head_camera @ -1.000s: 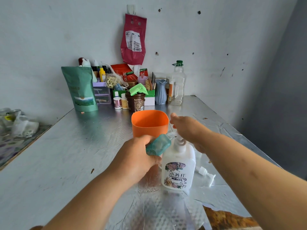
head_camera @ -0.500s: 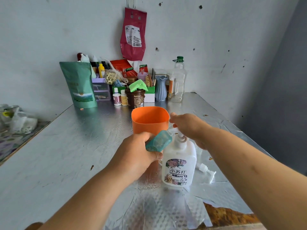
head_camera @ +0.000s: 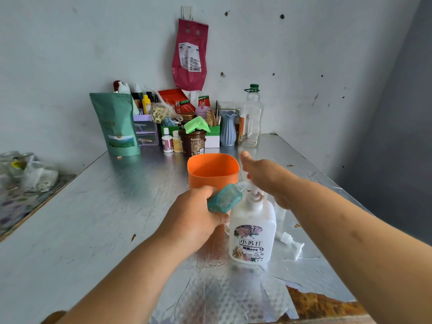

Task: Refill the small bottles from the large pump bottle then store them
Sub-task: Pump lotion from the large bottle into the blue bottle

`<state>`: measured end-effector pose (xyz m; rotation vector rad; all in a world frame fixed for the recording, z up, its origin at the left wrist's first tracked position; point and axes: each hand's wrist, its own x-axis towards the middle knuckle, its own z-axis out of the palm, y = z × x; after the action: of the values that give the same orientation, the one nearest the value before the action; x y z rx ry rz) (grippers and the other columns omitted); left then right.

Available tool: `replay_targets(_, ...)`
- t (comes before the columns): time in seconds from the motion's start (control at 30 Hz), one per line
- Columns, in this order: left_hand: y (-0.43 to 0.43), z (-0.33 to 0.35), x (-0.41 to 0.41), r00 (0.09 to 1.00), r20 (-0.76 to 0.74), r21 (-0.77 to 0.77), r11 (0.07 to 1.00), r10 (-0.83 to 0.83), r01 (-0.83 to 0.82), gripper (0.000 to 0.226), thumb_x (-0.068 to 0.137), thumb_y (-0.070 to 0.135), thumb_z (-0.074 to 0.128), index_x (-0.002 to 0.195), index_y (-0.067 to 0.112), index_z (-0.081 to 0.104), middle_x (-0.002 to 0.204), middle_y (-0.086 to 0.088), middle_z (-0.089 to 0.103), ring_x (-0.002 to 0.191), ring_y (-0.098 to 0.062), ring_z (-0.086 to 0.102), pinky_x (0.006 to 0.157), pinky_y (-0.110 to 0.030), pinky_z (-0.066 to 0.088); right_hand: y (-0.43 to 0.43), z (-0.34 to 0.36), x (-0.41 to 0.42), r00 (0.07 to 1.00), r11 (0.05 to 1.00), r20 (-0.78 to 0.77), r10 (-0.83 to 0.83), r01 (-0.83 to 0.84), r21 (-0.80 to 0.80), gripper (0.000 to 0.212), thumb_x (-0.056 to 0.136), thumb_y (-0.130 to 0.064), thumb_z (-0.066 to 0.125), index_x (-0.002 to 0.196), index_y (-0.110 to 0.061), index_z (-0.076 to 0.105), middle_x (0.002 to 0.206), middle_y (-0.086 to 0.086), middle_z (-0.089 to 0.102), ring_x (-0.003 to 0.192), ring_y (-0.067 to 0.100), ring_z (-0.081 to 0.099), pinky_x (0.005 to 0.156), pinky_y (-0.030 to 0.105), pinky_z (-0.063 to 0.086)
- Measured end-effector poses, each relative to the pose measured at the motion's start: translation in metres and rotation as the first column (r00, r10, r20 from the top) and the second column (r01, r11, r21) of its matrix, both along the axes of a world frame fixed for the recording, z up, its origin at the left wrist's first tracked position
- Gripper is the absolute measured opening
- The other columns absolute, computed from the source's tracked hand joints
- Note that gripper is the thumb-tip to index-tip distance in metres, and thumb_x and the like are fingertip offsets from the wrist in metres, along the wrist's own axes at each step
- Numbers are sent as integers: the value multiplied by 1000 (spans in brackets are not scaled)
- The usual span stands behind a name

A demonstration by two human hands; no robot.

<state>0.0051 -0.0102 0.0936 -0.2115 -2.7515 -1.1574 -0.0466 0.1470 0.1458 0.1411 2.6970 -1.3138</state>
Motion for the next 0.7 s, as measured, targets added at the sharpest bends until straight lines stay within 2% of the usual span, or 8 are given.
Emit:
replay_targets(0.13,0,2,-1,1000,-3,-5,1000,-5,5,39,77,31,80,113,33,65,104,11,68,94,-12,62,81,-31,51,0,4,-2,996,998,77,43,-39,-51,78,92,-68,19,146,-13,33,152,9,33,141,29,28,114,46,20)
replay_targets(0.23,0,1,-1,1000,-7,-5,1000,-11,11,39,78,31,80,113,34,65,103,12,68,93,-11,62,81,-31,51,-4,2,-1,999,999,30,23,-21,-37,74,95,-62,16,146,-10,32,152,12,31,141,30,26,114,46,19)
replay_targets(0.3,-1,0,-2,1000,-9,6,1000,-20,20,39,78,30,80,114,34,65,103,13,69,93,-9,62,81,-29,51,-6,4,3,1000,999,-18,23,-23,22,66,100,-51,16,146,-6,29,151,16,33,139,32,30,113,45,23)
replay_targets(0.37,-2,-2,-3,1000,-4,20,999,-28,28,40,77,29,81,114,35,65,103,14,69,93,-8,62,79,-27,50,-7,5,5,998,989,-50,47,-40,140,50,105,-31,15,146,-3,25,145,24,37,132,37,37,108,44,31)
replay_targets(0.47,-2,-5,-5,1000,1,33,999,-28,28,40,76,27,82,112,36,66,102,14,69,93,-8,63,81,-28,50,-8,0,5,992,974,-122,32,-3,226,40,104,-16,17,136,0,34,126,32,49,116,46,49,94,45,42)
replay_targets(0.6,-2,-7,-4,1000,14,23,1000,-14,14,38,75,25,82,109,36,67,101,13,70,93,-9,63,84,-32,51,-12,-9,1,994,967,-109,33,-4,256,40,104,-18,16,135,-3,35,120,32,53,108,46,53,87,45,44)
replay_targets(0.7,-1,-5,-2,1000,9,23,1000,-7,7,38,76,26,81,111,33,67,100,13,70,93,-10,64,84,-33,52,-11,-2,5,998,988,-46,42,-34,152,53,104,-33,11,140,1,32,136,30,44,124,43,44,102,46,36)
